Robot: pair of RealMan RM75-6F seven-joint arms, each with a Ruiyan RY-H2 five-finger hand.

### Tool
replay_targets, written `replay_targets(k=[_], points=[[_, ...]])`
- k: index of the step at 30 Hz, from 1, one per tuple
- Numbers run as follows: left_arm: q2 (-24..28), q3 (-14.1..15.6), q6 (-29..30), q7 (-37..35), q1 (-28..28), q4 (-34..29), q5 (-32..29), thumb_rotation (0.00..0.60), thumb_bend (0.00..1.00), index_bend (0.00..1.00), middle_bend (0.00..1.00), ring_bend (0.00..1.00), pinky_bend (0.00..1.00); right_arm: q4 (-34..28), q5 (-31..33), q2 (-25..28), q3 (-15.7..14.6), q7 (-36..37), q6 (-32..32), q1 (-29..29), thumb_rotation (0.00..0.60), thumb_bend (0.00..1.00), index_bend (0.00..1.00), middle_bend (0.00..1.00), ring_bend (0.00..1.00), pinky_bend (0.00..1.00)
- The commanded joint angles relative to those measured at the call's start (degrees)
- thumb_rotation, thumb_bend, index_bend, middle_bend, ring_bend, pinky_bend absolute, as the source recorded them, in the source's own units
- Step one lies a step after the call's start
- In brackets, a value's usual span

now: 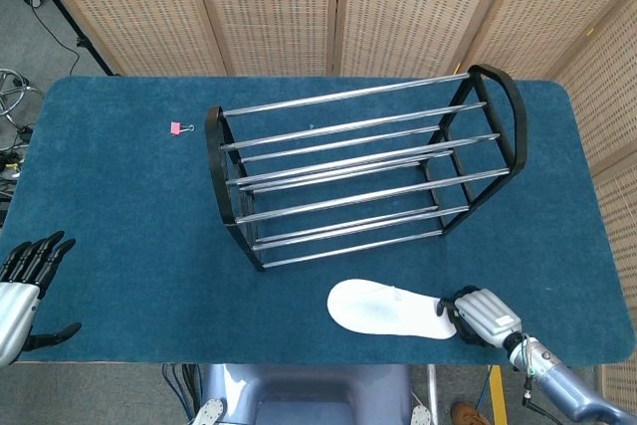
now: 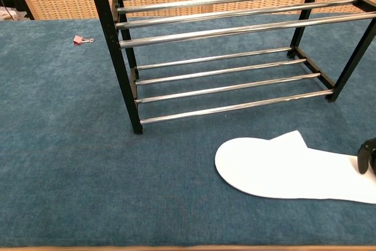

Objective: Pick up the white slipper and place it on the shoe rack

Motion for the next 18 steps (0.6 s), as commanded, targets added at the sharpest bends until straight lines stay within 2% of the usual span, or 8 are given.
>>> replay_targets(k=[1,18], points=[[0.02,-0.01,0.04,-0.05,0.01,0.0,0.01,0.6,0.0,0.0,0.0,0.0,0.0,-0.98,-0.65,0.24,-0.42,-0.06,-0.04,0.18,0.6,0.75,0.36,0.42,0.33,0.23],[0.13,-0.01,0.05,-0.23,0.03,0.01,-0.12,0.6,0.0,0.0,0.0,0.0,0.0,-3.74,-2.72,0.51,-1.38,-0.15,0.84,0.54,0.6,0.74,0.35,0.41,0.33,0.24]])
